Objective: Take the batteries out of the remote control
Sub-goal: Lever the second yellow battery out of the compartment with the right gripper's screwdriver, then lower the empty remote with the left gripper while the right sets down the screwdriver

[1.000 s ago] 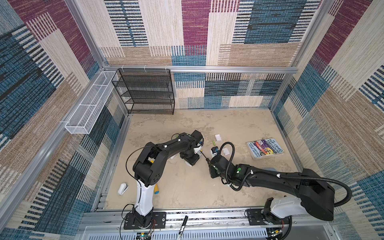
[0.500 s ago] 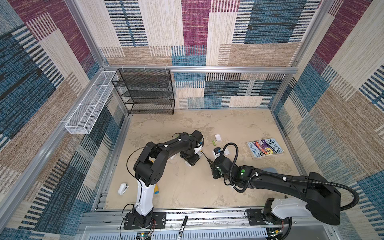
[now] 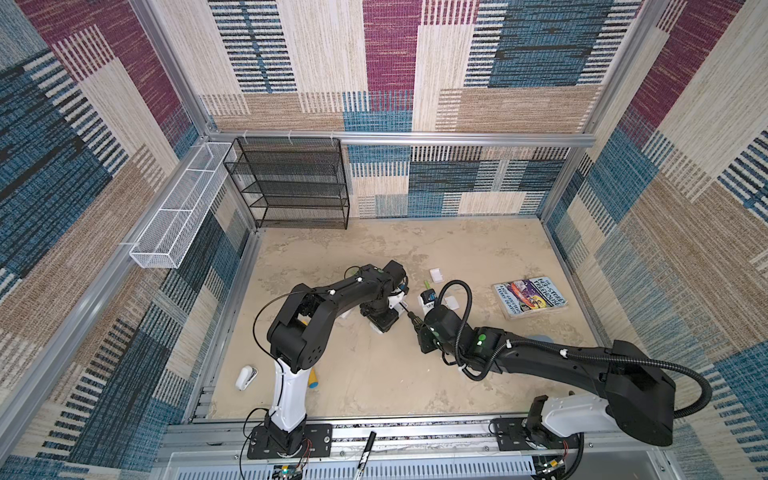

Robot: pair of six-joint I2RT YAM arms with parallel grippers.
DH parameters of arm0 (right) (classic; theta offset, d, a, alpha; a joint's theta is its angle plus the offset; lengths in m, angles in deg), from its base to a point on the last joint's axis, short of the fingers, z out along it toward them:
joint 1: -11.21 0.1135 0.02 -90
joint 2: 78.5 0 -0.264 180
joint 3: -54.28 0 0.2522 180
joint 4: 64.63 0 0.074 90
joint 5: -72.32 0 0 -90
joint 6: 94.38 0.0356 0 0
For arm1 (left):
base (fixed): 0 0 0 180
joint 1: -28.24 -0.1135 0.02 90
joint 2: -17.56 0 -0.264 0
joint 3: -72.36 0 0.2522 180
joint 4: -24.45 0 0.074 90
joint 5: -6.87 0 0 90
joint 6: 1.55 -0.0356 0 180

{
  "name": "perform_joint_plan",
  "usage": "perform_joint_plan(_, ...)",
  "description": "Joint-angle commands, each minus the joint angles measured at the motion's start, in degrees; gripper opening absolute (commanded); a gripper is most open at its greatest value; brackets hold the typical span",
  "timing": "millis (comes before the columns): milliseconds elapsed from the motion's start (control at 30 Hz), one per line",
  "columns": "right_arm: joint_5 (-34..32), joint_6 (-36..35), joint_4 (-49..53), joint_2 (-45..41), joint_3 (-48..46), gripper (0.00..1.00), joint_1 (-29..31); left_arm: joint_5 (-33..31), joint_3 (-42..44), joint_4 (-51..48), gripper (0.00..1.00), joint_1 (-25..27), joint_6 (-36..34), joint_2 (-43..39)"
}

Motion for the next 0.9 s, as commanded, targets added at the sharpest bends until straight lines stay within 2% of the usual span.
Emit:
perform_joint_plan(0,-1.3,-0.7,-1.6,-0.2,0.4,0.0,-0.3,7.6,2.0,-8.5,0.58,0.4,-1.5,2.1)
perform_joint_plan(133,-2.4,-0.7,-1.2,-0.8,-0.1,0.0,-1.0,6.9,1.9,-8.5,0.59,0.4,-1.5,2.1)
perform_joint_plan(233,-3.2,-2.6,-2.5,-1.6,-0.6,0.0,-3.6,6.4,1.8,-7.8,0.65,-0.2,-0.8,1.6)
perform_joint_plan(367,0.4,-6.5,-8.2,-1.6,-1.0,0.0,-9.8,9.1,2.9,-5.0,0.76,-1.6,-0.2,-1.3)
perform_joint_plan(500,5.6,-8.8,-12.5,1.6,-0.7,0.0,-14.2,9.6,3.5,-3.8,0.81,-2.2,-0.2,-3.4)
perform_joint_plan(533,6.5,-9.1,-13.3,2.5,-0.5,0.0,-14.8,9.7,3.4,-3.8,0.87,-2.3,-0.2,-3.8)
perform_joint_plan(567,7.1,-9.4,-14.0,3.4,-0.2,0.0,-15.1,9.6,3.5,-3.7,0.99,-2.4,0.0,-4.1)
perform_joint_plan(867,10.9,-10.2,-17.8,10.4,1.3,0.0,-16.0,11.9,4.1,-0.2,0.99,-3.5,0.7,-10.3)
